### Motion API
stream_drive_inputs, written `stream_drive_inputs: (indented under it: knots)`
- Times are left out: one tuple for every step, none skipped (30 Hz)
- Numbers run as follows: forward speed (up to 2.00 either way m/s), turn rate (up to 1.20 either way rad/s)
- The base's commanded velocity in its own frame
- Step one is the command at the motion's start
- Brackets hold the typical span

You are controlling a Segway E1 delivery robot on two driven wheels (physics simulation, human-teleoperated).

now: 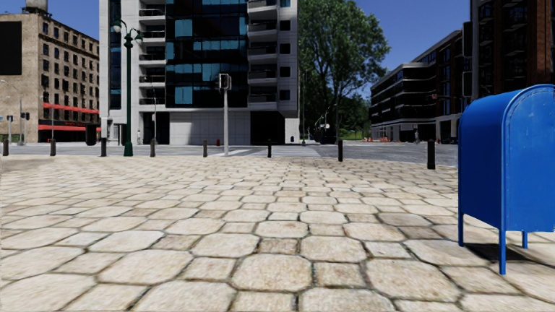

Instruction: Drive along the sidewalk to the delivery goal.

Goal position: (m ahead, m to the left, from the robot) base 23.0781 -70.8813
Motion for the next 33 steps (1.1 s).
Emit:
stream_drive_inputs:
  knots:
    - [2.0, -0.37]
    - [2.0, -0.37]
    - [2.0, -0.37]
    - [2.0, -0.34]
    - [2.0, -0.14]
    - [2.0, 0.0]
    - [2.0, 0.0]
    - [2.0, 0.0]
    - [2.0, 0.0]
    - [2.0, 0.0]
    - [2.0, 0.0]
    - [2.0, 0.0]
    - [2.0, 0.0]
    - [2.0, 0.0]
    - [2.0, 0.0]
    - [2.0, 0.0]
    - [2.0, 0.0]
    - [2.0, 0.0]
    - [2.0, 0.0]
    - [2.0, -0.02]
    - [2.0, -0.1]
    - [2.0, -0.15]
    - [2.0, -0.17]
    - [2.0, -0.18]
    - [2.0, -0.19]
    - [2.0, -0.2]
    - [2.0, -0.2]
    - [2.0, -0.2]
    - [2.0, -0.2]
    - [2.0, -0.2]
    - [2.0, -0.22]
    - [2.0, -0.24]
    - [2.0, -0.25]
